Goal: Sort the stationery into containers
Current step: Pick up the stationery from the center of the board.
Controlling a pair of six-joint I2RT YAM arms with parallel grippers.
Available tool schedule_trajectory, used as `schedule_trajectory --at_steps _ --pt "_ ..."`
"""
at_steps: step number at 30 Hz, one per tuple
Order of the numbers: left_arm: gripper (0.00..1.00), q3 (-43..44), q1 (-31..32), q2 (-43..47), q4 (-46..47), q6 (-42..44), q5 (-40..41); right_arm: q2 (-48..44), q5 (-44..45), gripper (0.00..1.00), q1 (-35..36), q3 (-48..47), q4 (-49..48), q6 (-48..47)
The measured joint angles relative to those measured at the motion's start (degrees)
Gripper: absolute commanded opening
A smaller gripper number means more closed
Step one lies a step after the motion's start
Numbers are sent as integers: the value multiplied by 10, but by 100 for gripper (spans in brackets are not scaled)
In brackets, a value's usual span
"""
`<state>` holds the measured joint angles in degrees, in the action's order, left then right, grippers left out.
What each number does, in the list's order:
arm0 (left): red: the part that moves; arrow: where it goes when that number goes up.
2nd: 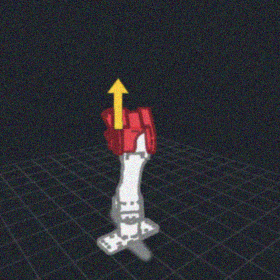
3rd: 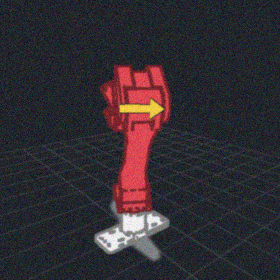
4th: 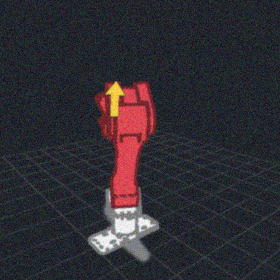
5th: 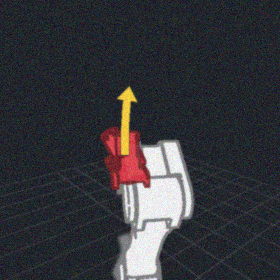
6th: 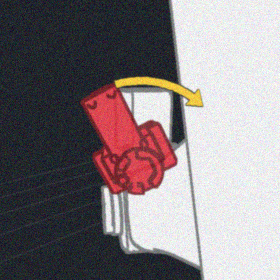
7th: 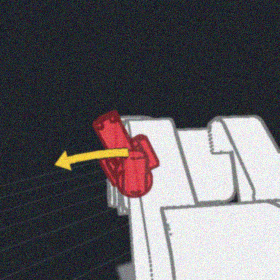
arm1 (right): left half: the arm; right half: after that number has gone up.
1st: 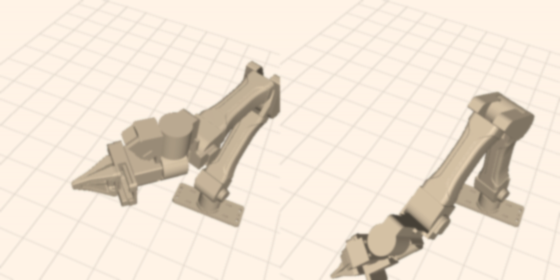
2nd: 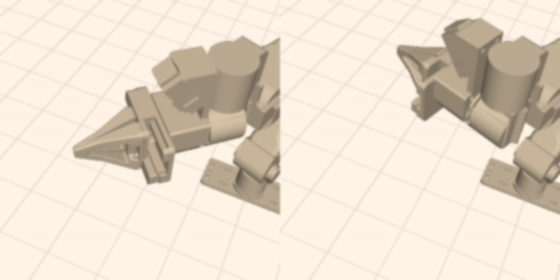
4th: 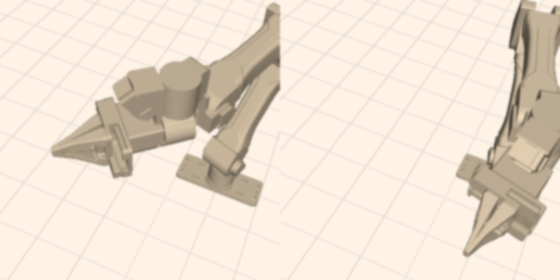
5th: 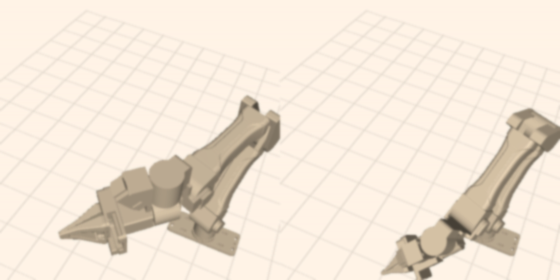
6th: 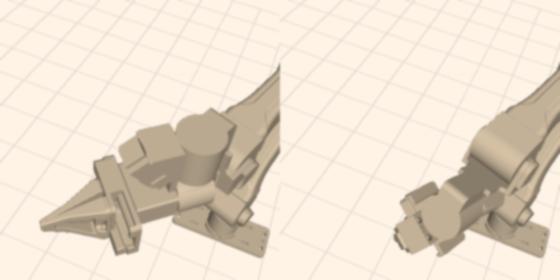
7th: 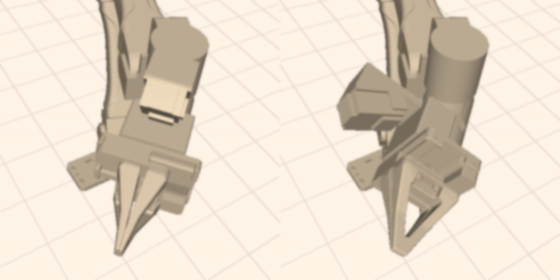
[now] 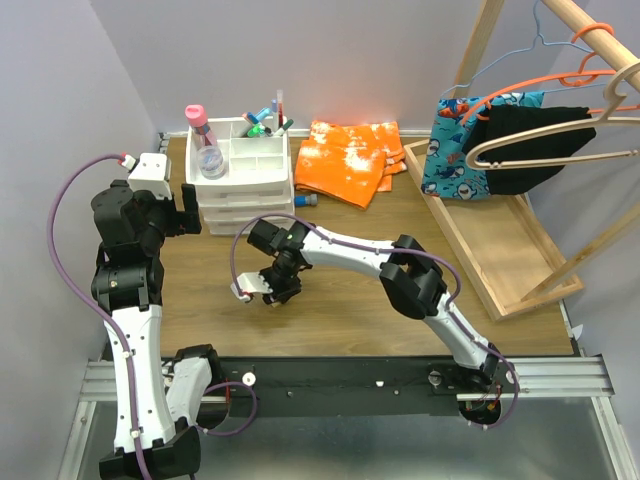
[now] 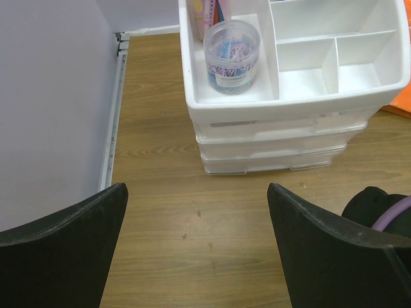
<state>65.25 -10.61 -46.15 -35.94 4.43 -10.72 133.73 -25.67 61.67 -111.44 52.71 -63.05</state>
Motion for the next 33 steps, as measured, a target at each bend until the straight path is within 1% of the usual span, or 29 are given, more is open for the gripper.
schedule_trajectory --at_steps 4,5,7,11,14,22,33 --pt "99 0 2 -2 1 -4 -5 5 16 49 0 -17 -8 51" --pt "99 0 3 -2 1 -4 -7 6 20 57 0 -21 -9 65" --pt "99 0 5 -2 1 -4 -9 5 23 61 0 -20 -9 82" --pt "99 0 6 0 0 -4 -13 -26 22 64 0 43 -35 103" --pt "99 0 6 3 0 -6 -19 -37 21 66 1 55 -27 111" --pt "99 0 12 11 0 -10 -22 -35 20 67 3 44 -25 127" --pt "99 0 21 13 -1 -8 -22 12 9 67 9 -54 -24 138"
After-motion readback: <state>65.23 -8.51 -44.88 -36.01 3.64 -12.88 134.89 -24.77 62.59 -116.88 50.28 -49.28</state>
